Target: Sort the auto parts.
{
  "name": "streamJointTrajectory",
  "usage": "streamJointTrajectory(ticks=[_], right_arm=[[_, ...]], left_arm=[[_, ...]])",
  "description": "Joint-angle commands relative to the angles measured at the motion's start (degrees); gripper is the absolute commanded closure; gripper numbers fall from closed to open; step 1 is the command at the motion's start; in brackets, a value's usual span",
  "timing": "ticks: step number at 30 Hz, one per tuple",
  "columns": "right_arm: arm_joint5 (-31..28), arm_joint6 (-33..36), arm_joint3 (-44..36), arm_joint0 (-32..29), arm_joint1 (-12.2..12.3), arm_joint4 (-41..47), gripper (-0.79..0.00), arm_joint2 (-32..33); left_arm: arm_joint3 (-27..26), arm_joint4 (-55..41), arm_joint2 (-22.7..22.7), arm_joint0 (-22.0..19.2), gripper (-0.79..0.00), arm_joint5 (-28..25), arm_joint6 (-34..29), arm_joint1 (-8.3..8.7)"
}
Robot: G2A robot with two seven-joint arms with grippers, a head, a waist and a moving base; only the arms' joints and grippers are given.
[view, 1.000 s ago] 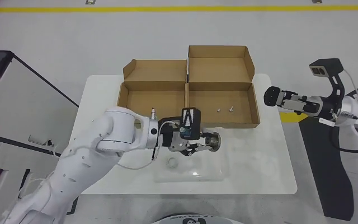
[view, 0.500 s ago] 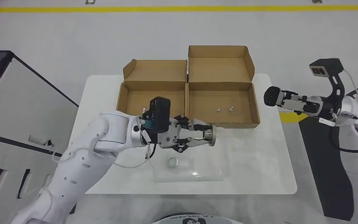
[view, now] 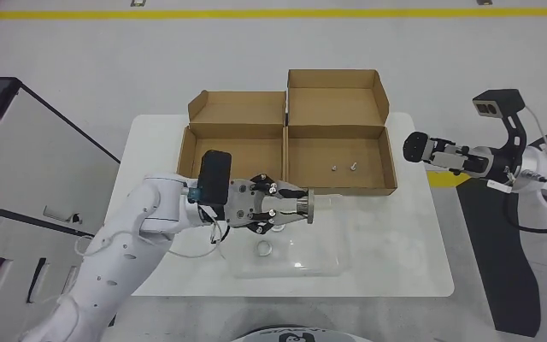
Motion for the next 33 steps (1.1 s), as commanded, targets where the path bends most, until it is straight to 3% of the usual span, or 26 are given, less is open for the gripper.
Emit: streamJointTrajectory(ticks=[1,18,22,28,33], right_arm=[[0.0,0.0,0.0,0.0,0.0,0.0,-0.785,0.0],[0.0,0.0,0.0,0.0,0.0,0.0,-0.785,0.0],[0.0,0.0,0.0,0.0,0.0,0.0,-0.785,0.0],[0.0,0.0,0.0,0.0,0.0,0.0,-0.785,0.0],[0.0,0.0,0.0,0.0,0.0,0.0,-0.785,0.0]], left_arm=[[-0.1,0.3,0.0,0.0,0.0,0.0,0.1,0.0],[-0.1,0.3,0.0,0.0,0.0,0.0,0.1,0.0],[1.4,-6.3,0.1,2.3,0.0,2.1,4.6,-0.29],[3.0,-17.0,-0.7,5.2,0.0,0.0,10.2,-0.37],[1.1,-17.9,-0.3,5.5,0.0,0.0,15.6,-0.35]])
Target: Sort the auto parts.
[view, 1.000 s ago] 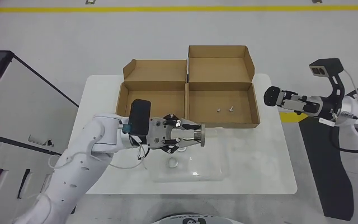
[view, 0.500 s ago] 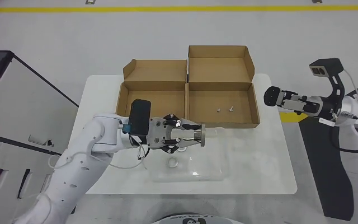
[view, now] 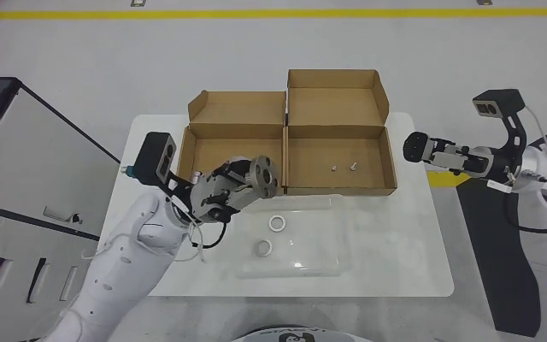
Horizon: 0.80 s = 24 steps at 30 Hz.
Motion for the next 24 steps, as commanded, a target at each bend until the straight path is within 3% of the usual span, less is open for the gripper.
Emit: streamJointTrajectory(ticks=[1,9,19,24], right_arm=[[0.0,0.0,0.0,0.0,0.0,0.0,-0.785,0.0],[0.0,0.0,0.0,0.0,0.0,0.0,-0.785,0.0],[0.0,0.0,0.0,0.0,0.0,0.0,-0.785,0.0],[0.0,0.0,0.0,0.0,0.0,0.0,-0.785,0.0]], left_arm=[[-1.2,0.1,0.5,-0.2,0.0,0.0,3.6,0.0],[-1.5,5.5,1.6,-0.6,0.0,0.0,15.1,1.04],[-3.5,16.1,5.4,-2.3,0.0,0.0,31.5,4.61],[-5.0,13.7,6.1,-3.3,0.0,0.0,31.5,5.97]])
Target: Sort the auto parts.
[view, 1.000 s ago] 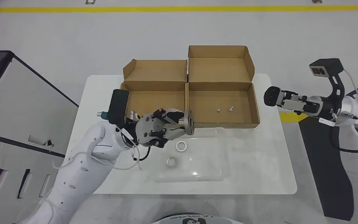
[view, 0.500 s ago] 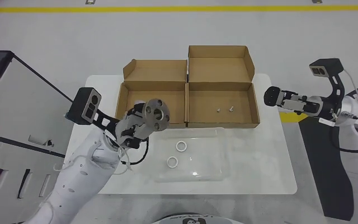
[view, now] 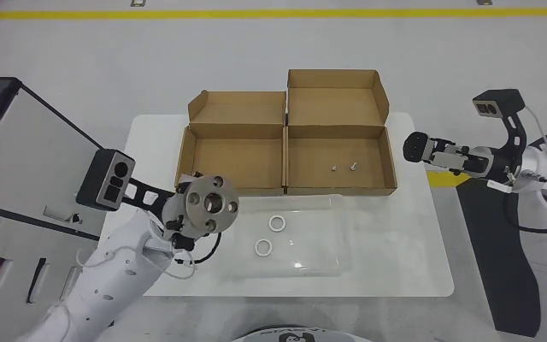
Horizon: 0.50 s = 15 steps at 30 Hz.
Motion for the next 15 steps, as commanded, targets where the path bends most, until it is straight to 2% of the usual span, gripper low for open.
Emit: streamJointTrajectory(ticks=[1,7,15], right_arm=[[0.0,0.0,0.0,0.0,0.0,0.0,-0.785,0.0],[0.0,0.0,0.0,0.0,0.0,0.0,-0.785,0.0],[0.0,0.0,0.0,0.0,0.0,0.0,-0.785,0.0]], left_arm=[[-0.5,-1.1,0.0,-0.2,0.0,0.0,-0.1,0.43],[-1.9,-5.1,-0.9,-0.1,0.0,0.0,-0.1,1.15],[-2.7,-8.9,-2.7,0.7,0.0,0.0,-0.1,0.93]])
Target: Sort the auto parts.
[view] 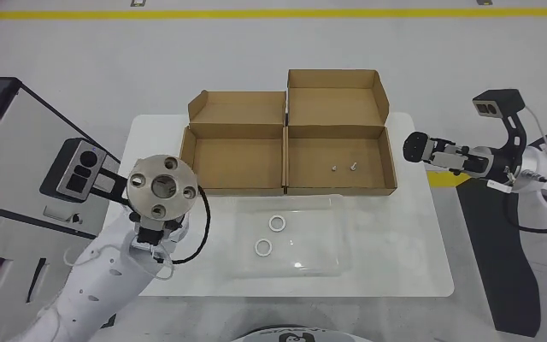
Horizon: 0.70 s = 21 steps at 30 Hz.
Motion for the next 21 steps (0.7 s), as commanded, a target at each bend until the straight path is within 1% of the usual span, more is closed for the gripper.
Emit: streamJointTrajectory(ticks=[1,6,9,13,18,21], right_arm=[[0.0,0.0,0.0,0.0,0.0,0.0,-0.785,0.0],[0.0,0.0,0.0,0.0,0.0,0.0,-0.785,0.0],[0.0,0.0,0.0,0.0,0.0,0.0,-0.785,0.0],[0.0,0.0,0.0,0.0,0.0,0.0,-0.785,0.0],[0.0,0.0,0.0,0.0,0.0,0.0,-0.785,0.0],[0.0,0.0,0.0,0.0,0.0,0.0,-0.785,0.0]], left_arm=[[-0.1,-0.8,-0.4,0.2,0.0,0.0,0.0,-0.16],[-0.2,-1.3,-1.2,0.7,0.0,0.0,0.0,-0.5],[0.6,0.6,-1.2,1.0,0.0,0.0,0.0,-0.4],[2.4,4.2,-0.6,1.1,0.0,0.0,0.0,0.32],[5.4,10.7,0.1,0.8,0.0,0.0,0.0,1.85],[5.7,10.0,0.4,0.6,0.0,0.0,0.0,2.51]])
